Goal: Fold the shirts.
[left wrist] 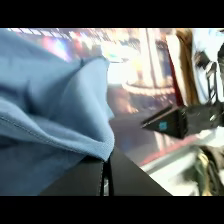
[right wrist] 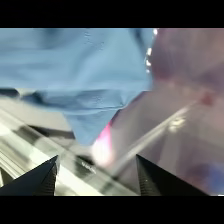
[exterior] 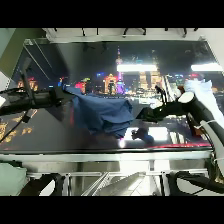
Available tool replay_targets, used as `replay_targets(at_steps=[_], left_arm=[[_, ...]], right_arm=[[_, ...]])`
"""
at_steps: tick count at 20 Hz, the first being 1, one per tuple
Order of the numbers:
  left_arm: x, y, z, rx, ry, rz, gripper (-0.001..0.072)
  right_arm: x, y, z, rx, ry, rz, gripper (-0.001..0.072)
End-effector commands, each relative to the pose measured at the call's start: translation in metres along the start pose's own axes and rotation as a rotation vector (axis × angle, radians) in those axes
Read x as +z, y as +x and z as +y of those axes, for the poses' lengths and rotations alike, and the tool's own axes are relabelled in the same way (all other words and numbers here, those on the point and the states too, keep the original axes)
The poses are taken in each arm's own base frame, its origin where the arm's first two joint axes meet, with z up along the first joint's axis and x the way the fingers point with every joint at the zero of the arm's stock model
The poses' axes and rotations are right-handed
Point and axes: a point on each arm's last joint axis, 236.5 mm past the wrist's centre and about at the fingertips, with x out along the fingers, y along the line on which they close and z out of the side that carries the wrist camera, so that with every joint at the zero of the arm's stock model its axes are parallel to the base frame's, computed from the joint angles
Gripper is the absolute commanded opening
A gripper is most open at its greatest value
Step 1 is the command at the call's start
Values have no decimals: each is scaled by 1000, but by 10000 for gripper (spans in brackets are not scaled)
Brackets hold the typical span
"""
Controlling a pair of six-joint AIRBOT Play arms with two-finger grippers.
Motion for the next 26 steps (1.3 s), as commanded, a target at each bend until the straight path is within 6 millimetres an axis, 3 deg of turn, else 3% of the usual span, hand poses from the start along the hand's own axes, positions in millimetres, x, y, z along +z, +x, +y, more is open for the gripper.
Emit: replay_targets(at_steps=[1,7,12,16,20,23,26], left_arm=[[19,-23,2,80,57,-55,9],[49,-43,4,180,141,-99,9],[74,-37,3,194,164,-58,10],[92,-30,4,194,192,-50,10],[100,-21,9,195,194,-29,9],[100,-19,10,196,213,-22,9],[100,-19,10,196,214,-24,10]], right_arm=[[-11,31,-13,87,135,-54,542],[-23,75,-2,172,193,-5,541],[-26,106,5,172,232,2,542],[-45,111,47,297,227,76,542],[-73,119,71,325,244,177,541],[-82,118,83,339,259,208,541],[-72,125,67,270,278,153,541]])
